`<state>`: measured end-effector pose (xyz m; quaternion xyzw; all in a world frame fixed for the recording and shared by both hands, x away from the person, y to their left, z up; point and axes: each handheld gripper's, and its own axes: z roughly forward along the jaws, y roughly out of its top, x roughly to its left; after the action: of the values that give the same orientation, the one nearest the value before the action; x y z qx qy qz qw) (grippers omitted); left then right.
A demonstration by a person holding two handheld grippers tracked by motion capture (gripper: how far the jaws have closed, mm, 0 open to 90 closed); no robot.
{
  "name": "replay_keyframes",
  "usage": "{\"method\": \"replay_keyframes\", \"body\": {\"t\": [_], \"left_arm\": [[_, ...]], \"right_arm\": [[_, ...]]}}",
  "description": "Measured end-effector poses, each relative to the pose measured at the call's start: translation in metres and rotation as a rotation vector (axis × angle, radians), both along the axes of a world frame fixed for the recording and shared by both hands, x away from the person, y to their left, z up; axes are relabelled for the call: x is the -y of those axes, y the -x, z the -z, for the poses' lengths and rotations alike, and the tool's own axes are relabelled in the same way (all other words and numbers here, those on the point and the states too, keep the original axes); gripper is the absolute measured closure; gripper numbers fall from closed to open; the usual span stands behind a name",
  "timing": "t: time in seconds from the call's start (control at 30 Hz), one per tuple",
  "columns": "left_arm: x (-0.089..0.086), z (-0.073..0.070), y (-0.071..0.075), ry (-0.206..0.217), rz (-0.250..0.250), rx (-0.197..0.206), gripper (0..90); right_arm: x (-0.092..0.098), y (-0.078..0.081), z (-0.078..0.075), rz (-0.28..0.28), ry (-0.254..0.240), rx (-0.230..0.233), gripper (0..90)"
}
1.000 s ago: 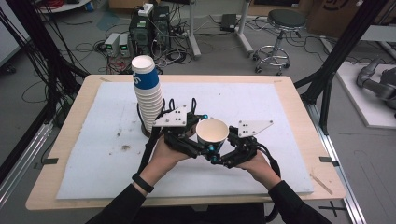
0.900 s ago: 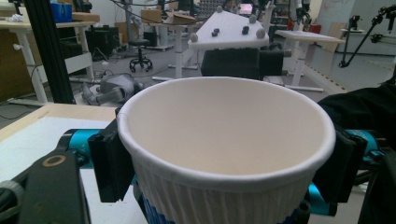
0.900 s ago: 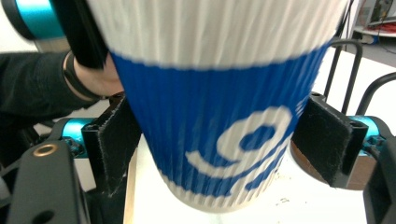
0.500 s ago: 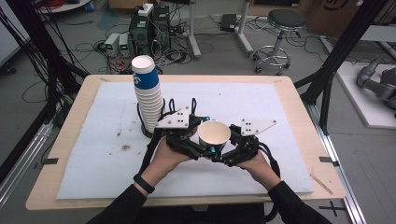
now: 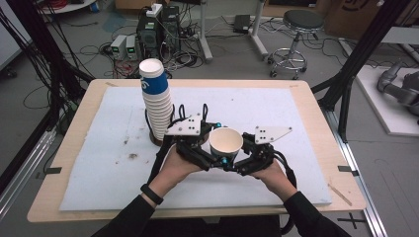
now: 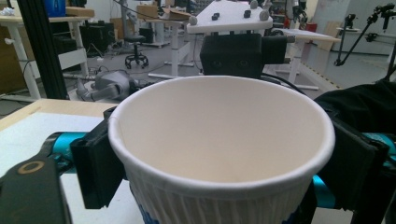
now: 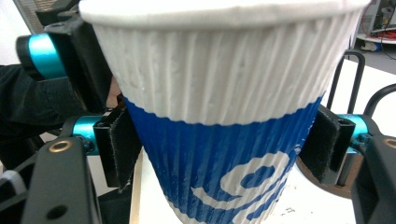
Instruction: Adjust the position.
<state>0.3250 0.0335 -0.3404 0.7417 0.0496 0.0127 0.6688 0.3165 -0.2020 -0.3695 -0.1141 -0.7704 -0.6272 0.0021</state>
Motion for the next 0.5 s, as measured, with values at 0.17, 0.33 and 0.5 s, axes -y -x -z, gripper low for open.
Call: {"method": "replay_keyframes", "body": {"t": [0.17,0.33,0.5], "left_arm": [[-0.003,-0.001,-0.001,-0.002,-0.014,-0.009,10.4],[-0.006,-0.002,-0.001,-0.008,-0.024,-0.003,10.4],[-0.013,-0.004,-0.001,-0.007,-0.034,0.0,10.4]], "right_arm": [[0.001,-0.001,0.0,0.003,0.004,0.006,25.0],[0.003,-0.001,-0.001,0.008,0.005,0.005,25.0],[0.005,-0.002,-0.002,0.014,0.002,0.01,25.0]]}}
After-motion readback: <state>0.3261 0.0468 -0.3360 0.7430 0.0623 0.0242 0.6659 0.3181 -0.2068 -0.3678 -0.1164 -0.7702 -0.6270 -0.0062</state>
